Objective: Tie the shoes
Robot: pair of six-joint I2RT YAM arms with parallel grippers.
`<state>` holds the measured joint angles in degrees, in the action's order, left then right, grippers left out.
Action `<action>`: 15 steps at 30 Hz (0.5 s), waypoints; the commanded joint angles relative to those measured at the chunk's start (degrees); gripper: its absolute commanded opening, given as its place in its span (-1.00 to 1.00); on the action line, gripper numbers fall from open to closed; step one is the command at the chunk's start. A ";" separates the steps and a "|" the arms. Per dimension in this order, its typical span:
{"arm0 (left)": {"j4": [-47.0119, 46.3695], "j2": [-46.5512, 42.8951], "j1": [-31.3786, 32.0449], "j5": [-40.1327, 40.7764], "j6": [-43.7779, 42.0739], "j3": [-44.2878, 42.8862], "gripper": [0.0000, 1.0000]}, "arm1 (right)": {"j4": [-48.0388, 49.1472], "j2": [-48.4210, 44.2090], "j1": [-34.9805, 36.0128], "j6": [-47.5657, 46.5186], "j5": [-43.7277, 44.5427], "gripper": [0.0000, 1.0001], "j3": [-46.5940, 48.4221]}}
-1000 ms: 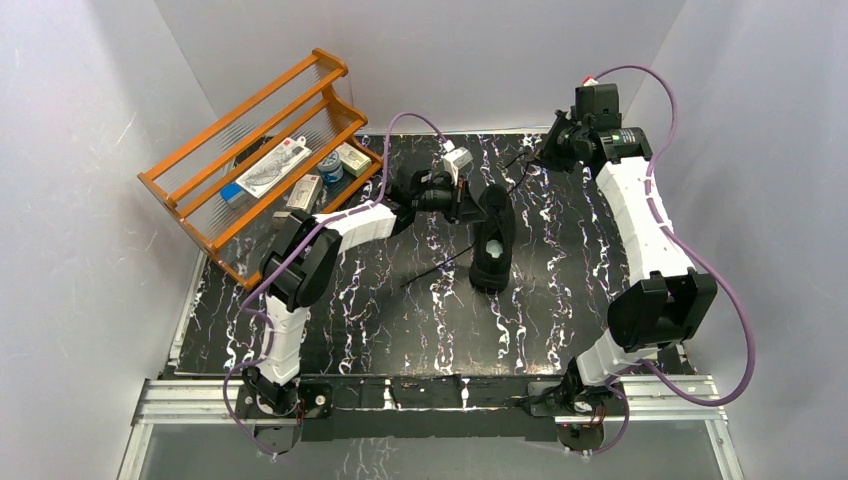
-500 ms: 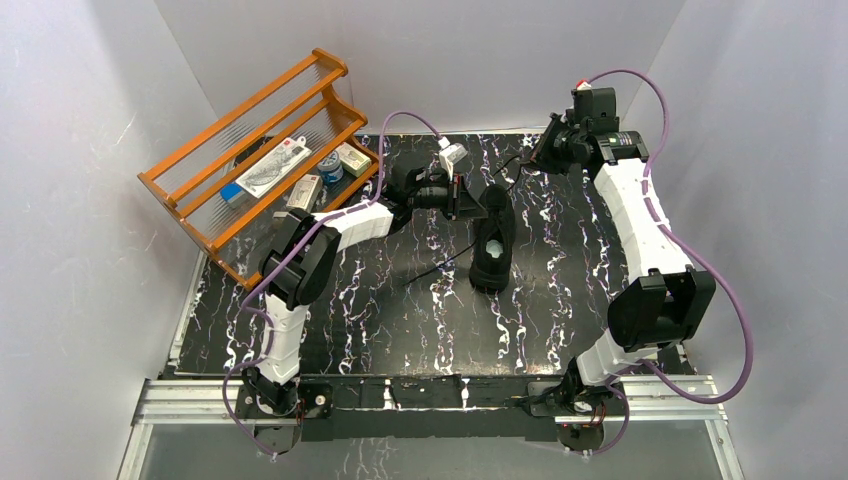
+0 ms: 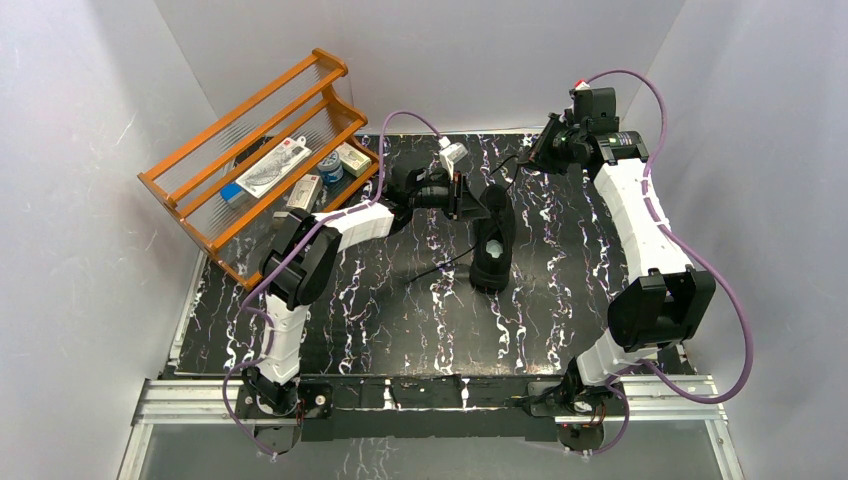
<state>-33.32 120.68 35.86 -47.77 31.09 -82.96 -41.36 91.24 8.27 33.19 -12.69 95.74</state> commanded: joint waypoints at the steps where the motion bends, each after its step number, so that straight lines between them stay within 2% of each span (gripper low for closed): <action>1: -0.55 0.01 0.52 1.51 -2.35 -2.11 -0.53 | 2.87 -0.80 -0.26 1.00 -1.78 -1.00 -0.01; 12: 2.42 1.10 1.58 1.97 -4.30 -3.63 -0.63 | 3.04 -0.32 -0.20 1.53 -2.50 -1.00 0.50; 15: 5.66 -0.23 1.59 3.32 -7.45 -3.46 -0.58 | 3.04 -0.43 -0.24 1.44 -2.53 -1.00 0.45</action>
<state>-30.46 122.50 37.26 -45.71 28.42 -84.51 -41.32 91.24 8.27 34.37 -14.35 95.77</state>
